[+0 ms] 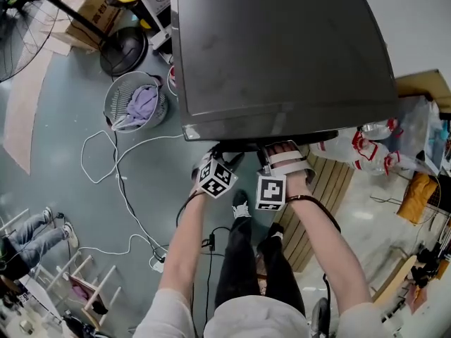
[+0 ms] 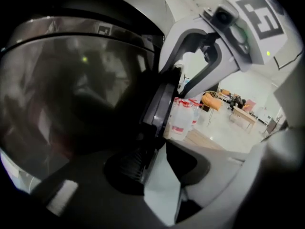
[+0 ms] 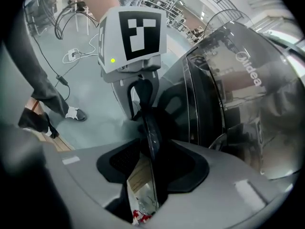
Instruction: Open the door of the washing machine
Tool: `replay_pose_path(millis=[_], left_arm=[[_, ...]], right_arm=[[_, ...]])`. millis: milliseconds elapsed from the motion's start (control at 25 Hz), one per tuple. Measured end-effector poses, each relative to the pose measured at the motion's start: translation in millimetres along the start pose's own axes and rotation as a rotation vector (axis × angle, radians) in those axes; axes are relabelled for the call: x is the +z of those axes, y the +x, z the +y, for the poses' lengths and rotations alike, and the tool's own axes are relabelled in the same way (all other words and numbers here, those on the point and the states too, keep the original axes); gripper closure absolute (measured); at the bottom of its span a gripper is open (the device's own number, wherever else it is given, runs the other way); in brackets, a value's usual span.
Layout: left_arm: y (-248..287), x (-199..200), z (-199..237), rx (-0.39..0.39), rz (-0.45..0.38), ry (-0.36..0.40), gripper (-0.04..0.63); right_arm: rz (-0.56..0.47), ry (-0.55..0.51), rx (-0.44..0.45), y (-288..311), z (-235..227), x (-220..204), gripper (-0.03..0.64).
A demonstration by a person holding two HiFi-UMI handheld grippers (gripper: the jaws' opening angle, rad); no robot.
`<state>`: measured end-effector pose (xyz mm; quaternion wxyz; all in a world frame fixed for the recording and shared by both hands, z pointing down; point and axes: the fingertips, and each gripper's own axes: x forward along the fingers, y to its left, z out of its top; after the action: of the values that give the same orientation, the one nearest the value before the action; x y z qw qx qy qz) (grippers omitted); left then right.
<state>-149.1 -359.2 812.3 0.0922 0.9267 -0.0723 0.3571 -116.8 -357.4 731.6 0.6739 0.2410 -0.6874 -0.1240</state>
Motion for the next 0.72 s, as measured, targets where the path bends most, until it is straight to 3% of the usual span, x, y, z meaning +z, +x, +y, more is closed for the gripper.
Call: replay_pose_path(millis=[600,720], left_arm=[[-4.0,0.4,-2.0,0.008,-0.006,-0.031,0.41],[-6.6,-5.3,-12.6,-0.03,-0.007,-0.026,0.417]], right_arm=[[-0.013,0.06,0.013,-2.1,2.3,0.7,0.465],[-0.018,0.058,0.028,-7.2,11.0,1.5,0.465]])
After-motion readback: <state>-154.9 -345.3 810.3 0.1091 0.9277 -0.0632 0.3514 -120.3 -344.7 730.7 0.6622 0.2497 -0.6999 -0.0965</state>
